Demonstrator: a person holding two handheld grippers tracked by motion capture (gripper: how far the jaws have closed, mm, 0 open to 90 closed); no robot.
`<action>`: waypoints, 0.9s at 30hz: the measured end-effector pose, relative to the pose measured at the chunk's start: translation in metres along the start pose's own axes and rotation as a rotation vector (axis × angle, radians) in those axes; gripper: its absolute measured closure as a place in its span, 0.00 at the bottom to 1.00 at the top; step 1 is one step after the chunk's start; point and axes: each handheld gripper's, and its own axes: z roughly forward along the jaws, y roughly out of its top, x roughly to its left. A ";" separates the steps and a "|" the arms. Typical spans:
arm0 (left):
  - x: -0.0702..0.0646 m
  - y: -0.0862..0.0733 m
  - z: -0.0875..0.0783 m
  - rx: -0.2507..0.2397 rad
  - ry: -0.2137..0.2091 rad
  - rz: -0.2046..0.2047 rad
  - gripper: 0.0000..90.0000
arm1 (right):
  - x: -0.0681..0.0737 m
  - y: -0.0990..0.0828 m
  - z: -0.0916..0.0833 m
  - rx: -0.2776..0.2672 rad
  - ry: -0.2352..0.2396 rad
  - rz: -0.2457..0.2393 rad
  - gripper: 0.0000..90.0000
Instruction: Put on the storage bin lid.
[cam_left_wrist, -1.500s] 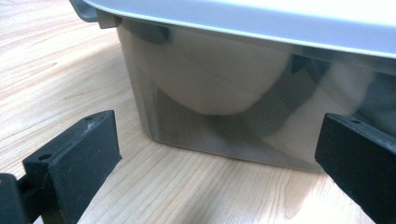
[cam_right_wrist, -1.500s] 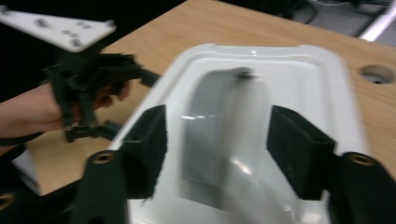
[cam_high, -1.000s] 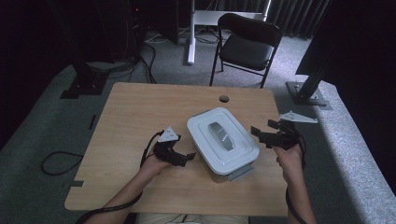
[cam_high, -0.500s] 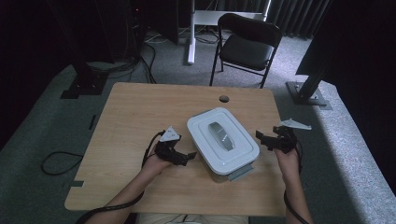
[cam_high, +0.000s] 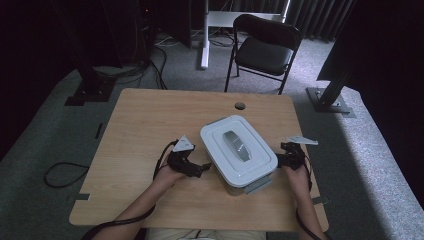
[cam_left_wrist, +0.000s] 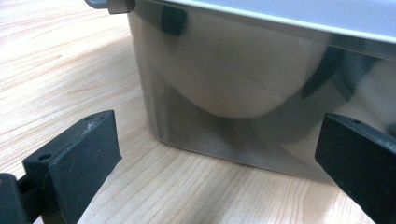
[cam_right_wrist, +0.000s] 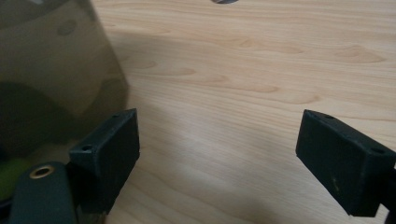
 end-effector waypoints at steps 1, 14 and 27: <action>0.000 0.000 0.000 0.001 0.001 0.000 0.01 | 0.001 0.000 0.001 0.000 0.000 -0.006 0.15; 0.003 0.004 0.005 0.015 0.016 0.010 0.01 | 0.014 -0.006 0.008 0.021 0.045 -0.021 0.16; 0.017 0.002 -0.008 0.022 0.067 0.018 0.01 | 0.041 -0.012 0.011 0.025 0.101 -0.049 0.17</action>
